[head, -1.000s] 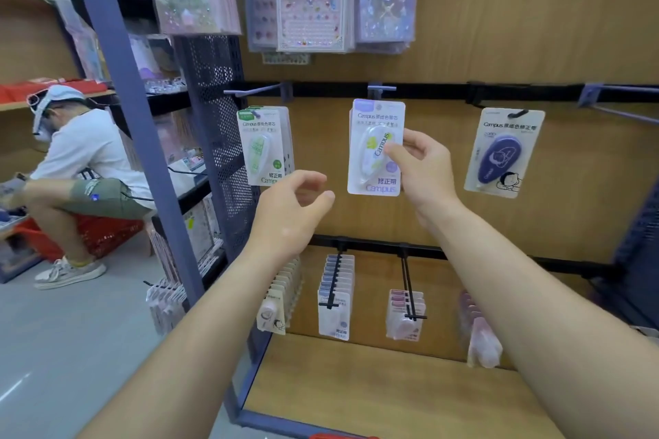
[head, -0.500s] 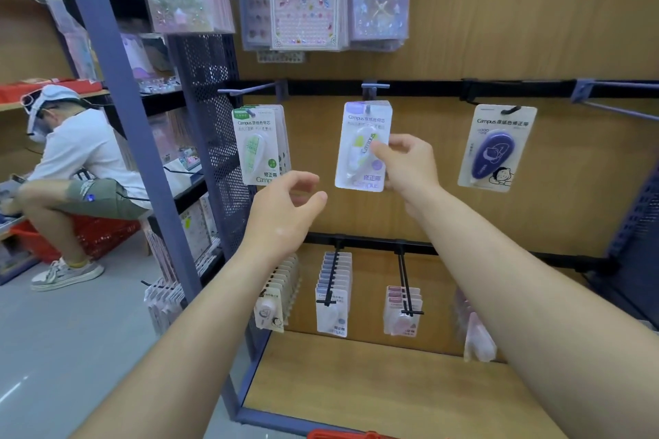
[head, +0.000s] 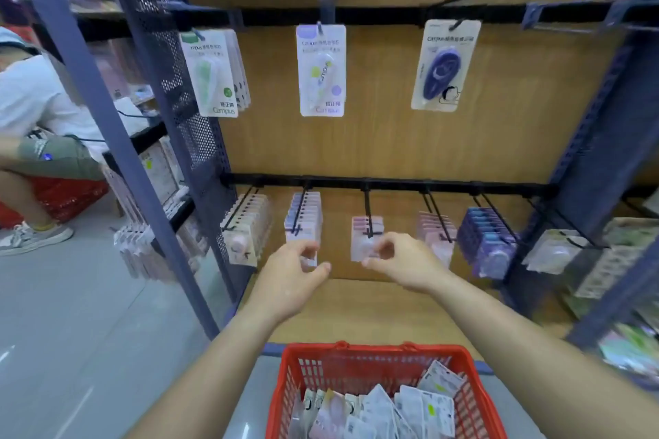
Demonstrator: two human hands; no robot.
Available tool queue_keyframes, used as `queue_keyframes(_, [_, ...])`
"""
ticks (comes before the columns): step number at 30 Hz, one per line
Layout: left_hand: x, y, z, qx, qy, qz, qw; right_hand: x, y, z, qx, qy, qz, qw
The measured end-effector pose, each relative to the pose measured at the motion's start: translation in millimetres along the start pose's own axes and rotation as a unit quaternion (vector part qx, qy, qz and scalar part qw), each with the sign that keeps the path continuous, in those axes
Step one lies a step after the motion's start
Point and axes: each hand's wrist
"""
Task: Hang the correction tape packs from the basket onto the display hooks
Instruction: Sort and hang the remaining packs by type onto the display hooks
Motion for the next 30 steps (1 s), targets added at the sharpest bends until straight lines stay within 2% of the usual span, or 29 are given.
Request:
queue_keyframes(5, [-62,48,82,-0.094,-0.038,-0.074,0.992,95,38,77,-0.099,0.041,0.048,0.993])
queue_keyframes(9, [-116,77,144,-0.147,-0.034,-0.136,0.979,169,59,140,-0.144,0.009,0.107,0.984])
queue_keyframes(15, [-180,94,219,-0.230,-0.053,-0.203,0.950,245,70,215,-0.182,-0.008,0.164,0.969])
queue_keyframes(18, [-210,86,254,-0.253,-0.049,-0.219,0.941,273,65,245,-0.162,-0.018,0.193,0.968])
queue_keyframes(24, [-256,62,316,-0.315,-0.044,-0.207,0.925,299,52,289,-0.106,-0.009,0.129,0.986])
queue_keyframes(30, [-279,57,347,-0.349,-0.083,-0.210,0.910,302,20,322,-0.151,0.008,0.106,0.983])
Point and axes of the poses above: each hand's wrist, its own y-axis away from the middle knuckle, its own z-axis out of the palm, x = y × z, and after that the axes turned 3 degrees about y, right-handed
